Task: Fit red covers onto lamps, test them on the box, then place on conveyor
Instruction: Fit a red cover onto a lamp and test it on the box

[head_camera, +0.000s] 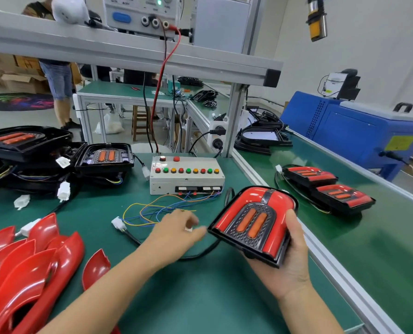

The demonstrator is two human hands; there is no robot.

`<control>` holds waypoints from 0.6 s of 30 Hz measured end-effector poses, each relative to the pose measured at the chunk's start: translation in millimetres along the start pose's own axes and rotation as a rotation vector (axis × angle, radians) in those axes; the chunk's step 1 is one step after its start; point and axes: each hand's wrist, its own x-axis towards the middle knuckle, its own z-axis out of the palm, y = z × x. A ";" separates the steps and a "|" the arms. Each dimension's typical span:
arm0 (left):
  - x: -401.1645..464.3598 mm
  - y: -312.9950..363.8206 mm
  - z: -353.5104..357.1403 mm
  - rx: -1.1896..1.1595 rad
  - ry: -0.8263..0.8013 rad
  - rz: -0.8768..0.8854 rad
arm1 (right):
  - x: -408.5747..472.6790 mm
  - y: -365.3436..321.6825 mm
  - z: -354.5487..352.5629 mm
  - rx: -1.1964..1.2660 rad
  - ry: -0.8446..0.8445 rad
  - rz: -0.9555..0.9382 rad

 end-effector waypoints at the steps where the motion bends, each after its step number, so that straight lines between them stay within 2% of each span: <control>1: -5.0 -8.5 -1.7 0.184 -0.033 -0.001 | 1.9 -4.5 -1.9 0.012 0.022 -0.024; 3: -14.7 -23.1 -1.4 0.421 -0.095 0.002 | 6.1 -13.1 -4.1 0.026 0.056 -0.053; 10: -25.0 -38.0 -6.0 0.624 0.058 0.150 | 33.0 -52.7 7.3 0.029 0.047 -0.178; 15: -24.2 -37.5 -11.0 0.489 0.209 0.238 | 61.7 -94.3 18.5 0.007 0.078 -0.235; 18: -22.1 -38.0 -11.8 0.367 0.236 0.259 | 78.1 -116.3 24.7 -0.012 0.153 -0.250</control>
